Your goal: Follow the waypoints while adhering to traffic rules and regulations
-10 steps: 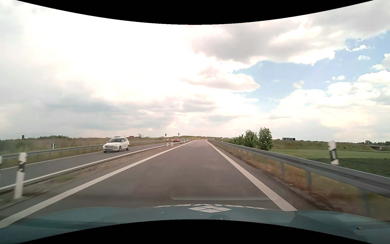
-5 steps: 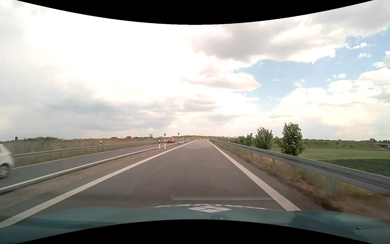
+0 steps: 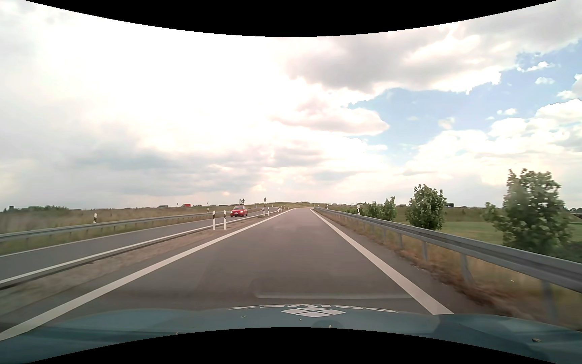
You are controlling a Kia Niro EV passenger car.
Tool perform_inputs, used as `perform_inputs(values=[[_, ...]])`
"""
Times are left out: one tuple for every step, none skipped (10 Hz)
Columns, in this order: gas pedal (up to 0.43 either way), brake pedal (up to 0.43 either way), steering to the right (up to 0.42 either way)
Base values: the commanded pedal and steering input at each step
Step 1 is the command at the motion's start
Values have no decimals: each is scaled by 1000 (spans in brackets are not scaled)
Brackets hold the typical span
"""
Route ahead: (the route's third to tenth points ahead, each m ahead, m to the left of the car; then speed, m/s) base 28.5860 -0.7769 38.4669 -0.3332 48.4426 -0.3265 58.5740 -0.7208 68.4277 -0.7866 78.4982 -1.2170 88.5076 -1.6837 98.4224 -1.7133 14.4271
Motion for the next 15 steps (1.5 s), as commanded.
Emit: perform_inputs(values=[[299,0,-6],[287,0,-5],[268,0,-4],[268,0,-3],[260,0,-3],[248,0,-3],[248,0,-3],[240,0,-3],[240,0,-3],[240,0,-3],[228,0,-3],[228,0,-3],[228,0,-3],[228,0,-2],[228,0,-3]])
